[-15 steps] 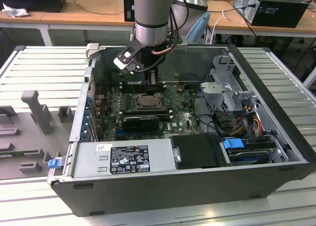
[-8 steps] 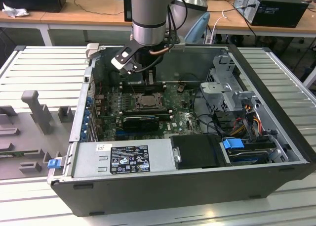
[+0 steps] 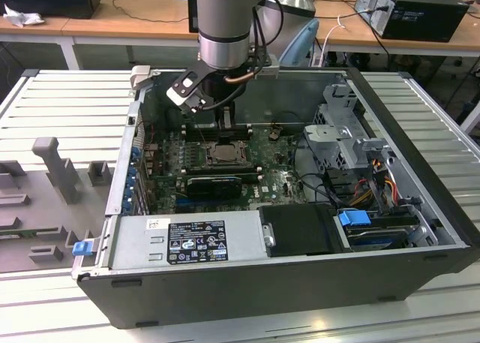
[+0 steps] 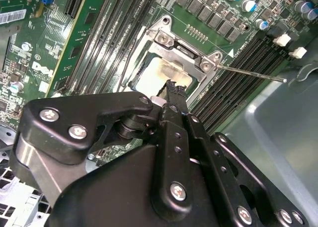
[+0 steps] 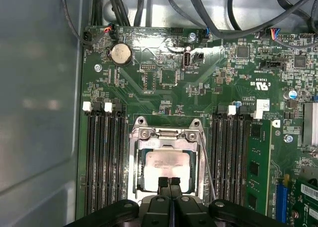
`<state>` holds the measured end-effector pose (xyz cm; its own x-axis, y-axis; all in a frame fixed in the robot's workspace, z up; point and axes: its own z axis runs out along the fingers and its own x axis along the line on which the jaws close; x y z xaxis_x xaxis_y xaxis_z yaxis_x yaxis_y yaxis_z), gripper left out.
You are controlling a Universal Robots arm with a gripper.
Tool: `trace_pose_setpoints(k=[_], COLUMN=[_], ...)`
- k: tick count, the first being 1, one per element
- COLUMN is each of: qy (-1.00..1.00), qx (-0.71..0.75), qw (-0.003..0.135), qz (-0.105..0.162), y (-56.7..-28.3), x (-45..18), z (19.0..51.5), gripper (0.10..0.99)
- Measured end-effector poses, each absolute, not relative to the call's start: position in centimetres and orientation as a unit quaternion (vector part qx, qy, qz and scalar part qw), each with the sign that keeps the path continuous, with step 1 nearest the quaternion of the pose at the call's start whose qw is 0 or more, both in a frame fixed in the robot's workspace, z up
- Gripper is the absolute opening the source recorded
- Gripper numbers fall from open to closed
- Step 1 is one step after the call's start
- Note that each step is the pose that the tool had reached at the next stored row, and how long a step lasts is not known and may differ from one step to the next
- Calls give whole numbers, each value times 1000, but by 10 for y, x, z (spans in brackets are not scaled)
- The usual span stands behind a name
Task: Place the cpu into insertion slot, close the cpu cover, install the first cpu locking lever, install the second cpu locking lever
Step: 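Install the first cpu locking lever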
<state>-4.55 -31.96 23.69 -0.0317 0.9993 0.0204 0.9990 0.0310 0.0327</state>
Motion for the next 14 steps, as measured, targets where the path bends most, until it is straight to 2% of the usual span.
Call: trace_pose_setpoints(k=[14], qy=[718], qx=[696], qw=[4], qz=[19], y=[-320], x=[-46], z=[245], gripper=[106])
